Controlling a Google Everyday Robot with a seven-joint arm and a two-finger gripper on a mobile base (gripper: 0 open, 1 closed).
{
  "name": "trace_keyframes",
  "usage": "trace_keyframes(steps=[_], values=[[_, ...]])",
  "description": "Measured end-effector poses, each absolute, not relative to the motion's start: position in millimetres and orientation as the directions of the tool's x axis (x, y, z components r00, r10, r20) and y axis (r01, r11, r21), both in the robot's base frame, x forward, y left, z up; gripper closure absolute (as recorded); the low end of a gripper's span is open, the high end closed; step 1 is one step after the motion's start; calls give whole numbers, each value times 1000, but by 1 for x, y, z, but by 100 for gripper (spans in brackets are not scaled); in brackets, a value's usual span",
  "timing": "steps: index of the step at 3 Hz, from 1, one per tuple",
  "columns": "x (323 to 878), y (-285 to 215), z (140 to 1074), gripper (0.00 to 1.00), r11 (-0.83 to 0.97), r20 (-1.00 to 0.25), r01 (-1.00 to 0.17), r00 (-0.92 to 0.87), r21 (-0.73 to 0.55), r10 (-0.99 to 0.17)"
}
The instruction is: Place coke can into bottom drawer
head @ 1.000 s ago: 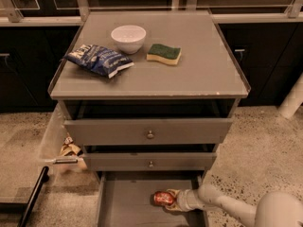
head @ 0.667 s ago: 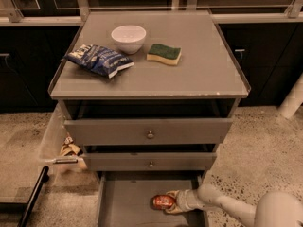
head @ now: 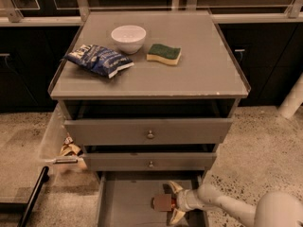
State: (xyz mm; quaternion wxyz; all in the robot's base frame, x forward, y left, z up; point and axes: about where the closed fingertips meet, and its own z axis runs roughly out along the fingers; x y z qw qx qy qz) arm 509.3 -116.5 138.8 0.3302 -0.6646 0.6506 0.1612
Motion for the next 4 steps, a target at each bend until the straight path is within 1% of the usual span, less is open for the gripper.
trace_keyframes(steps=[2,3,4], values=[[505,-118,138,0,67,-653,-977,85,-204,-753],[495,-125,165,0,58,-668,-976,101,-211,-738],[480,-138,215,0,44,-677,-964,151,-262,-721]])
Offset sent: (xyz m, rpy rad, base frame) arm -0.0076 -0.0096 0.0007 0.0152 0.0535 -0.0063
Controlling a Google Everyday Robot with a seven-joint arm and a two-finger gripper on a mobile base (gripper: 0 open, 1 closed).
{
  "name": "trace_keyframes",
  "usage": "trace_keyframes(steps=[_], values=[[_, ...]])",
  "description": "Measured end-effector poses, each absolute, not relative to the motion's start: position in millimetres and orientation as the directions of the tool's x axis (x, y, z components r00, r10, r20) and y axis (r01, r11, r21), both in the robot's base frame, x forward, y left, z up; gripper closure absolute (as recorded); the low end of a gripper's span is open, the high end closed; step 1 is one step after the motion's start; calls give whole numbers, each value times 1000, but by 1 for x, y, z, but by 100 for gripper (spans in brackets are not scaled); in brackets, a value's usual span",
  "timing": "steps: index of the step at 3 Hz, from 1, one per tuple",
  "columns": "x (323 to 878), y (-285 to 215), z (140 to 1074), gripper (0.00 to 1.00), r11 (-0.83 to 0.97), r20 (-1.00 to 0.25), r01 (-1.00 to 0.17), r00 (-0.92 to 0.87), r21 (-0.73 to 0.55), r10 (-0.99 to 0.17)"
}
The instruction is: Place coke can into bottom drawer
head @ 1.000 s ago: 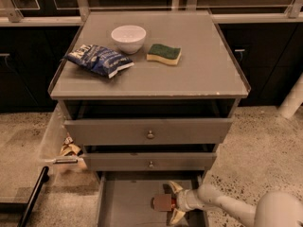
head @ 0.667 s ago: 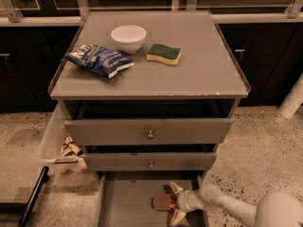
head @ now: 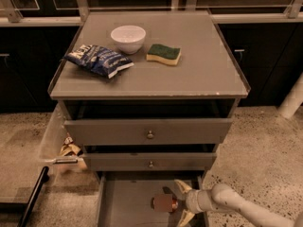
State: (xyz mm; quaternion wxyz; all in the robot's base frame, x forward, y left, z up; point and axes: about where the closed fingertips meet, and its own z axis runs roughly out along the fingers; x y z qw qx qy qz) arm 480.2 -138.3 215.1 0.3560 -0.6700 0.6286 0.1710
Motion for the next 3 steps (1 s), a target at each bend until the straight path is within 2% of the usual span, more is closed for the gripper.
trace_keyframes(steps=[2,3], values=[[444,-157,309,0,3,-643,-922,268,-388,-718],[433,-158,328,0,16,-664,-904,303,-428,-683]])
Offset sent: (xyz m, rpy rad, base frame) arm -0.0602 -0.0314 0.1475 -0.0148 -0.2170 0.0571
